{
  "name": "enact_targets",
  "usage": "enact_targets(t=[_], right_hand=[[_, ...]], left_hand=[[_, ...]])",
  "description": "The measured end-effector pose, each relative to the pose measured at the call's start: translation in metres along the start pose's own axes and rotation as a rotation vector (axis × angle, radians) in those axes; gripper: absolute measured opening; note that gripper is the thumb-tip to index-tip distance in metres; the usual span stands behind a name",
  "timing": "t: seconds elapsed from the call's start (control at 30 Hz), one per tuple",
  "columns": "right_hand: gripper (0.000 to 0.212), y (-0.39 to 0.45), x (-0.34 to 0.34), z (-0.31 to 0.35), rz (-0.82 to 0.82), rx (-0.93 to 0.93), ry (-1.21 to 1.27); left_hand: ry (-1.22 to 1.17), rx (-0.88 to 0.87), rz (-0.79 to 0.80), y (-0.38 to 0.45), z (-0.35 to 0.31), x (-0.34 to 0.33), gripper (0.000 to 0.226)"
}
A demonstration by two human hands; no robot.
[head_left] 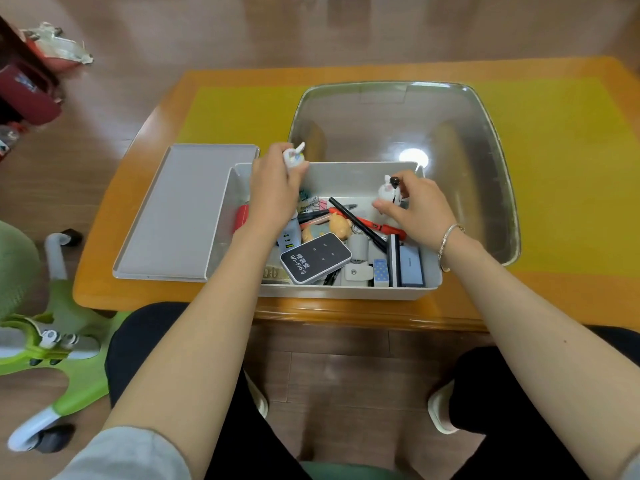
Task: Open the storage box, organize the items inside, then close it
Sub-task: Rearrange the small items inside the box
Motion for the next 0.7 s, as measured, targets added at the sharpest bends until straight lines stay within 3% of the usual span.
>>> enact_targets(t=[0.13,0.27,0.43,0.7], right_hand=[[0.031,0.000,0.005,-0.004,-0.094,-0.053,0.128],[0.028,-0.004,0.010,-0.006,-0.163,-0.117,0.283],[0.032,-0.008,0.019,-0.009,-0.262,-0.154,0.481],[0.031,-0.006,0.018,-0.015,-0.305,-0.116,0.400]], left_hand=[[-0.096,-0.051,0.054,-0.024,-0.019,-0.019,0.027],[-0.128,-0.046,0.242,-0.038,-0.027,-0.047,0.021],[-0.019,-0.076,0.374,-0.028,-0.032,-0.078,0.029],[0.066,-0.024,0.483,-0.012,-0.017,-0.111,0.029]])
Point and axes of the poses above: each hand's wrist, its own y-axis towards the middle knuckle, its own x-axis out of the back of the hand, z = x × y, the point moved 7 cm from there along y, towards the middle knuckle, and after that the axes turned 5 degrees about -z, right-handed, at the moved point
